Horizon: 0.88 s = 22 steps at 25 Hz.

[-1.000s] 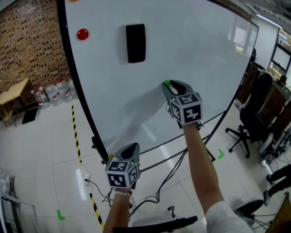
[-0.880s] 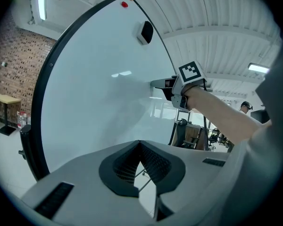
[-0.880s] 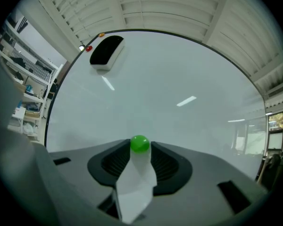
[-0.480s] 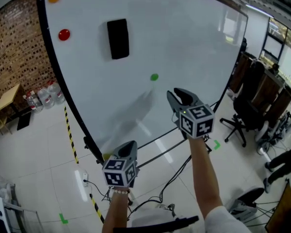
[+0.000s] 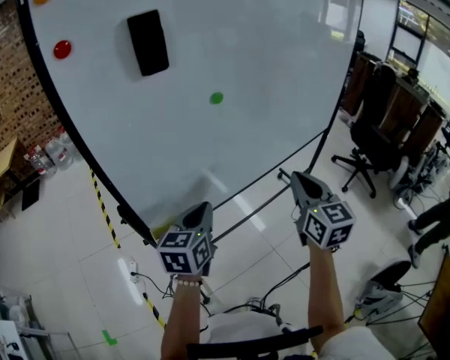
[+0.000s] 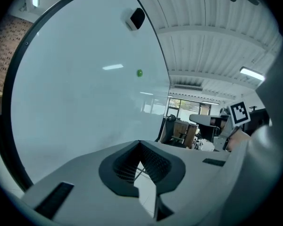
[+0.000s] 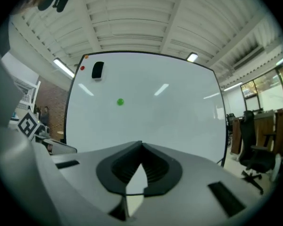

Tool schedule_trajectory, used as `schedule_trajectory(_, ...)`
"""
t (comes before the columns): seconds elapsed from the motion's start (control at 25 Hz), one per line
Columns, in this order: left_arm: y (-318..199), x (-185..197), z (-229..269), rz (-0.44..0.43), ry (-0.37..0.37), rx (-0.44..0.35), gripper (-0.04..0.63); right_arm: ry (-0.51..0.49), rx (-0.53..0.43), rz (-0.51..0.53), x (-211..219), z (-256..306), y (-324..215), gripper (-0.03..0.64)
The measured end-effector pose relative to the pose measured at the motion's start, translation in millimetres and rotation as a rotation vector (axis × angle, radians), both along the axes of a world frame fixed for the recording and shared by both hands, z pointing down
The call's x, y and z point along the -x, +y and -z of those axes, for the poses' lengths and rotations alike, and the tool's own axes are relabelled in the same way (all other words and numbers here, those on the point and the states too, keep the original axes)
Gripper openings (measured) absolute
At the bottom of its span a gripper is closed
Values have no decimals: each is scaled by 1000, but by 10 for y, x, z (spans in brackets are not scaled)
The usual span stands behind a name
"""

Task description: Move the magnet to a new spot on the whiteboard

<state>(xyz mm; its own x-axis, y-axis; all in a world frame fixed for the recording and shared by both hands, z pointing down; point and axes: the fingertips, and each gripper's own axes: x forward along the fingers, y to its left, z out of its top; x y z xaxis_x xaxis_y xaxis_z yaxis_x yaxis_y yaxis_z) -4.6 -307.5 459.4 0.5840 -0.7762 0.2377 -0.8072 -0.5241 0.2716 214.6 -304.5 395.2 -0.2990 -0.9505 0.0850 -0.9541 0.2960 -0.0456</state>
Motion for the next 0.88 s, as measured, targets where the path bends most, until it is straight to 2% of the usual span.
schedule_trajectory(0.28,23,-276,-36,-54,3,9,-2,-112,125,-81,-232,-753,389,0)
schedule_trajectory(0.4,63,-364,-40,-71,3,7,-2,-111,159,-70,-158,-890,491,0)
schedule_trajectory(0.88,119,-324,-21,-67,0,0,-3,-72,122,-28,53,-700,487,0)
